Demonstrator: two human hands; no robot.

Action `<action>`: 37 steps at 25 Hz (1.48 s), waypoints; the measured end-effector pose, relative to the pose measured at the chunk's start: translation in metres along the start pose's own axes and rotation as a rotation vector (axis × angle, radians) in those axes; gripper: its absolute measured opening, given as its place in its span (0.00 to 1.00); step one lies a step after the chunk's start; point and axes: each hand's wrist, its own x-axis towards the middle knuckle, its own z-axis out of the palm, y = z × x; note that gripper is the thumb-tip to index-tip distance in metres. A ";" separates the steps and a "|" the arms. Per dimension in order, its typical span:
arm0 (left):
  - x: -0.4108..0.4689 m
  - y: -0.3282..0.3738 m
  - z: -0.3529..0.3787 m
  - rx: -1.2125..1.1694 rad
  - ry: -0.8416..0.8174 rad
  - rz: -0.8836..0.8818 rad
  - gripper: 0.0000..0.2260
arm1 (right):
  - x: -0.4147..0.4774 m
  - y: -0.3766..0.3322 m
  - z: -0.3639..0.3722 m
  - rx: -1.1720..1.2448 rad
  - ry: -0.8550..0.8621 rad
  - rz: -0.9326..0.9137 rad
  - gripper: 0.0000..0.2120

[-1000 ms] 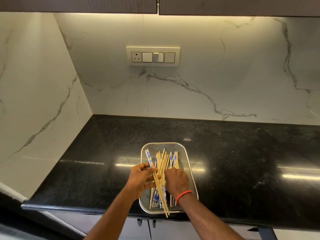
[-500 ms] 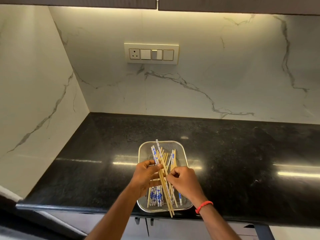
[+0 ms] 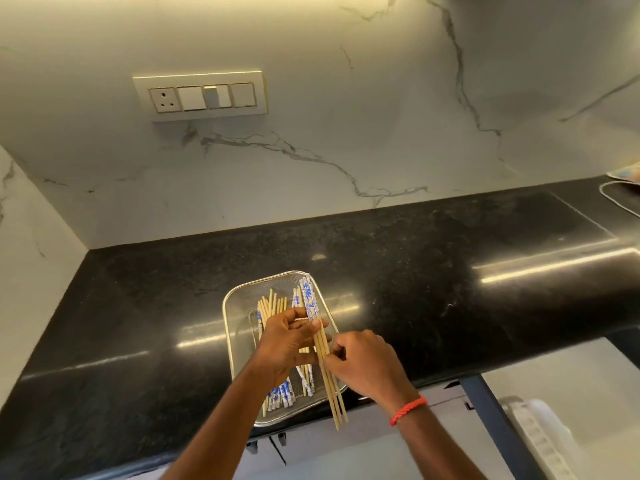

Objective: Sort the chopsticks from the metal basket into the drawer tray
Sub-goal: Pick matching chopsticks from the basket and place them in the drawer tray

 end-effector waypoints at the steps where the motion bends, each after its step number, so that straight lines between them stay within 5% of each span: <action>1: 0.002 -0.002 0.005 0.011 -0.026 -0.008 0.04 | -0.004 0.006 -0.001 0.044 0.014 0.034 0.12; 7: 0.012 -0.027 0.045 0.056 -0.223 -0.027 0.10 | -0.042 0.046 0.005 0.524 0.165 0.272 0.21; 15: 0.008 -0.040 0.114 0.139 -0.400 -0.078 0.10 | -0.093 0.088 0.004 0.725 0.385 0.452 0.27; 28: 0.010 -0.076 0.223 0.236 -0.437 -0.112 0.09 | -0.129 0.181 -0.022 0.668 0.505 0.478 0.13; 37: 0.004 -0.114 0.309 0.327 -0.454 -0.138 0.11 | -0.161 0.269 -0.048 0.787 0.402 0.529 0.11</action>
